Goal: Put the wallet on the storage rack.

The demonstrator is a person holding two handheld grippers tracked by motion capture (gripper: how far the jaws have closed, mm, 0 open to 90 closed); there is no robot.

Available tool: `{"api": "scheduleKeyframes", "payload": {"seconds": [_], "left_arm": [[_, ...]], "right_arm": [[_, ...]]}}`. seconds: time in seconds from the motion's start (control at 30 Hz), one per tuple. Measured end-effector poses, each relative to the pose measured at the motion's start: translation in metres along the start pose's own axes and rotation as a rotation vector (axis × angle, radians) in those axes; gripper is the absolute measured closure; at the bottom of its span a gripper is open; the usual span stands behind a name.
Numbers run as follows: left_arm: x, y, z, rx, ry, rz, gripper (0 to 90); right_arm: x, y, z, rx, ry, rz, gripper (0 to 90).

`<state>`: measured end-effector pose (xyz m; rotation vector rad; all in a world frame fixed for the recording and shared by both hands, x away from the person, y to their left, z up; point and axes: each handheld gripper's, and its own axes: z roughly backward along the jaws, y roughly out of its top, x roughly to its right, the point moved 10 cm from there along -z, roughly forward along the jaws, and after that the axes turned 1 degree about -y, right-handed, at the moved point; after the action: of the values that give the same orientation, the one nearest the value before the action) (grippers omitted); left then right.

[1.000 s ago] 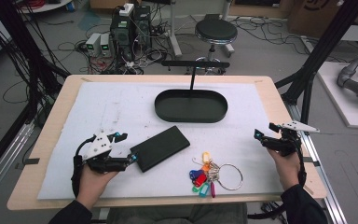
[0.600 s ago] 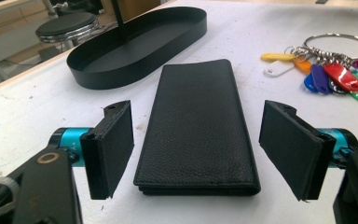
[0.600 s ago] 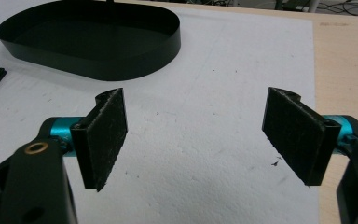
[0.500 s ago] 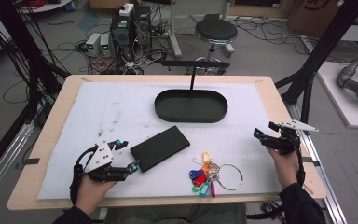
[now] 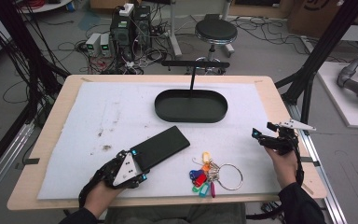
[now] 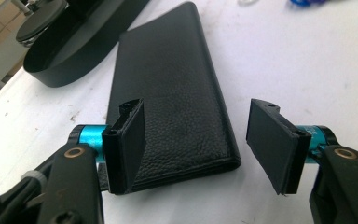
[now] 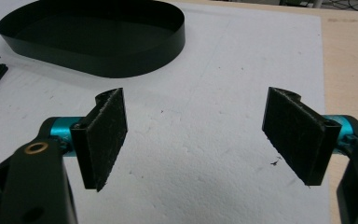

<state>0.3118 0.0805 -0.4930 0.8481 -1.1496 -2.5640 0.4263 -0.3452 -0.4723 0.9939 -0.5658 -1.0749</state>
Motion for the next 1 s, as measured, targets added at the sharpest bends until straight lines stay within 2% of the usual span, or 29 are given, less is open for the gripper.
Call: {"api": "scheduleKeyframes", "payload": {"seconds": [0.03,0.07,0.17,0.33,0.43,0.5,0.6,0.7,0.83,0.87,0.93,0.97,1.0], "left_arm": [[0.0,0.0,0.0,0.0,0.0,0.0,40.9],[0.002,-0.001,-0.003,-0.013,-0.01,-0.024,41.8],[0.005,-0.003,-0.006,-0.029,-0.015,-0.046,44.4],[0.007,-0.011,-0.014,-0.084,-0.019,-0.089,50.9],[0.006,-0.012,-0.014,-0.077,-0.034,-0.067,53.3],[0.007,-0.011,-0.014,-0.073,-0.033,-0.07,56.8],[0.007,-0.008,-0.01,-0.072,-0.039,-0.085,71.3],[0.004,-0.006,-0.008,-0.06,-0.046,-0.076,75.1],[-0.003,0.0,-0.001,0.001,-0.042,-0.02,77.5],[-0.008,0.006,0.004,0.054,-0.041,0.021,78.4],[-0.013,0.013,0.009,0.107,-0.04,0.061,78.7],[-0.013,0.013,0.009,0.107,-0.04,0.061,78.9],[-0.017,0.019,0.014,0.166,-0.045,0.098,79.1]], "right_arm": [[0.0,0.0,0.0,0.001,-0.001,-0.001,22.3],[0.0,0.0,0.0,-0.001,-0.001,-0.005,22.3],[0.0,0.0,0.0,-0.003,-0.001,-0.007,22.3],[0.0,-0.001,0.0,-0.005,0.0,-0.002,22.2],[0.0,-0.001,0.0,-0.004,0.0,-0.004,22.1],[0.001,-0.001,0.0,-0.006,0.0,-0.003,22.1],[0.0,-0.001,-0.001,-0.007,0.0,-0.005,22.1],[-0.001,-0.001,-0.002,-0.006,0.001,0.005,22.3],[-0.002,-0.001,-0.002,-0.005,0.001,0.005,22.7],[-0.002,-0.001,-0.002,-0.005,0.001,0.004,22.7],[-0.002,0.0,-0.002,-0.004,0.0,0.003,22.7],[-0.002,0.0,-0.002,-0.004,0.0,0.003,22.7],[-0.002,0.0,-0.002,-0.003,0.0,0.005,22.8]]}}
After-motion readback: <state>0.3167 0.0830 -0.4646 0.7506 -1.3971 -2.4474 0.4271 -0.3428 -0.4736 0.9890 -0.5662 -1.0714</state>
